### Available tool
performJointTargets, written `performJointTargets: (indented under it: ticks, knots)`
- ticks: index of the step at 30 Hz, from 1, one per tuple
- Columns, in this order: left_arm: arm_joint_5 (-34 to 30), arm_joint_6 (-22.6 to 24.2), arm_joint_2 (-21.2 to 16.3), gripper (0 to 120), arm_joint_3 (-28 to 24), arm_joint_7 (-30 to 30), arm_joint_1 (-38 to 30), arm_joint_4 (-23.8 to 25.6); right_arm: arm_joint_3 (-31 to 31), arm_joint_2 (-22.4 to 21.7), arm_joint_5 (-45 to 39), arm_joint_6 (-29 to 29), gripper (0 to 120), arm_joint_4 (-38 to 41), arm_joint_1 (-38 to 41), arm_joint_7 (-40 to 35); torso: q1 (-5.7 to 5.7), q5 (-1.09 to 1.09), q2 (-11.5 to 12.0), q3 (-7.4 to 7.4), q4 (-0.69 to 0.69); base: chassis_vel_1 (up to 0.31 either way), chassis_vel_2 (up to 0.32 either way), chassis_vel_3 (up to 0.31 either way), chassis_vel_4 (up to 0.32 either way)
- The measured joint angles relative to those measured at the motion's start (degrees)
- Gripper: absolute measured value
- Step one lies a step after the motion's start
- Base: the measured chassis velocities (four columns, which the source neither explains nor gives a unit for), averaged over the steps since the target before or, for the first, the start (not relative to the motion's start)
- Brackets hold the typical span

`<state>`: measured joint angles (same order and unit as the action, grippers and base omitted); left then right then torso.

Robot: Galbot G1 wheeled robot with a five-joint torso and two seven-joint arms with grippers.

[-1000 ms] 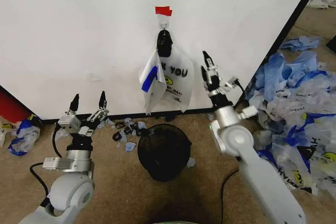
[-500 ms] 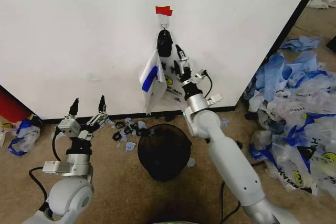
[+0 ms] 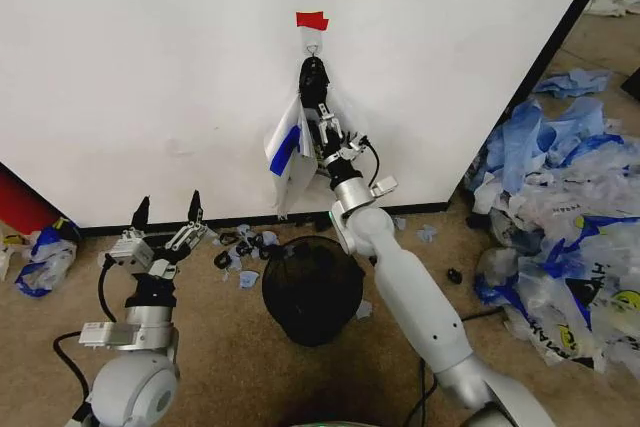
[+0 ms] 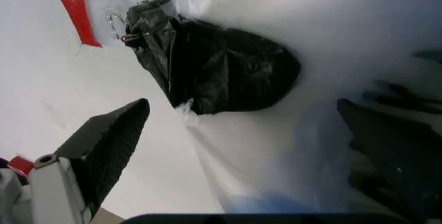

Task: Pick up the garbage bag from the wall and place it over the trash bin.

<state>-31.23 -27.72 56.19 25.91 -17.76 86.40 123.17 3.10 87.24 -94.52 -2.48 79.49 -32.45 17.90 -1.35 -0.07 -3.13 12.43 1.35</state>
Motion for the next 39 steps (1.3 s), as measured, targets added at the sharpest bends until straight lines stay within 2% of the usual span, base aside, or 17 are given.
performJointTargets:
  ticks: [21,39]
  knots:
    - [0.2,-0.6,0.8,99,0.0,0.1,2.3,0.6,1.7,0.6,4.4,0.5,100,-5.4,3.3,5.1,0.00,0.00,0.0,0.00,0.00,0.000,0.000,0.000,0.000]
    - [0.1,-0.7,1.2,100,-0.4,0.0,2.9,0.8,2.4,0.4,9.5,0.3,100,-7.5,2.4,11.4,0.00,0.00,0.0,0.00,0.00,0.000,0.000,0.000,0.000]
